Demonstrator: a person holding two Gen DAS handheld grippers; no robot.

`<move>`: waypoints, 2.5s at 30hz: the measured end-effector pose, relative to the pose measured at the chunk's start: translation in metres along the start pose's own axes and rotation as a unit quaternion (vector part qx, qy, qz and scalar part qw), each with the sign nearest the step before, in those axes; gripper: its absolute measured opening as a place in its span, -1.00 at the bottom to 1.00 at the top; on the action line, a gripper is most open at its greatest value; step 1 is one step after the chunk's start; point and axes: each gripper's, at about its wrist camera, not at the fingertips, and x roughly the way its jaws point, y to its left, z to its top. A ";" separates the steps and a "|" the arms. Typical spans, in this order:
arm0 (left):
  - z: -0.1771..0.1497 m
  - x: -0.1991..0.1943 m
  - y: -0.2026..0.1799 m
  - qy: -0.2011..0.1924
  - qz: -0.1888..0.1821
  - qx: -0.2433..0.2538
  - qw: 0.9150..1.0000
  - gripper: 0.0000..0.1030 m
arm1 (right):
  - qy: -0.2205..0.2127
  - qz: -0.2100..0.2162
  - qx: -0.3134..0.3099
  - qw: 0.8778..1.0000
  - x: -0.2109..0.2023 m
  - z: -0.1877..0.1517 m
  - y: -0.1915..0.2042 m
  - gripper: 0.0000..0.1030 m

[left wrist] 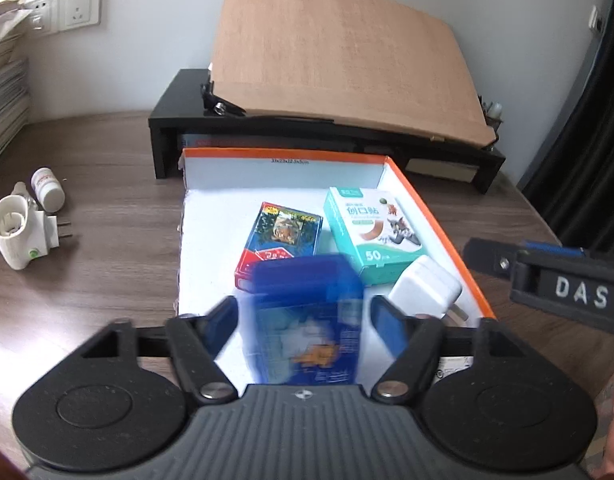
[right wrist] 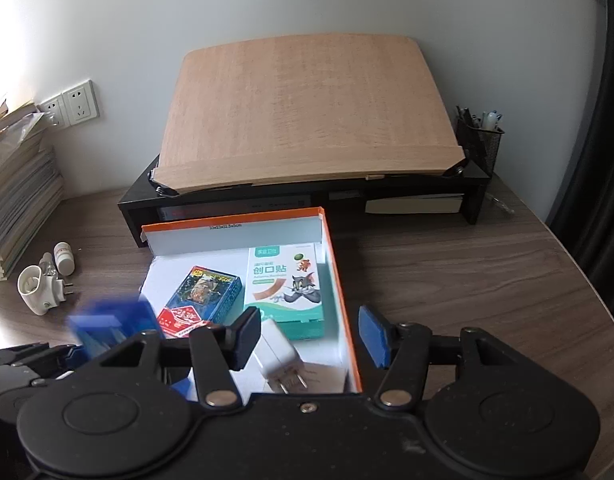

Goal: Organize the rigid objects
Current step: 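Lower the blue tin into the white box and open left tool while right tool releases the charger, then grasp the white plug-in heater with left tool while right tool grasps the black plug adapter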

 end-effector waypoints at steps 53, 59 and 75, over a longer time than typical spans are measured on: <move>0.029 0.050 0.224 -0.030 0.105 0.058 0.992 0.92 | 0.090 0.111 -0.067 0.987 -0.013 -0.085 0.202 0.50; 0.030 0.053 0.233 -0.037 0.067 0.075 0.994 0.11 | 0.096 0.093 -0.054 0.990 -0.006 -0.095 0.212 0.50; 0.013 -0.001 0.258 -0.041 0.044 0.010 0.998 0.08 | 0.079 0.102 -0.072 0.989 -0.008 -0.114 0.228 0.51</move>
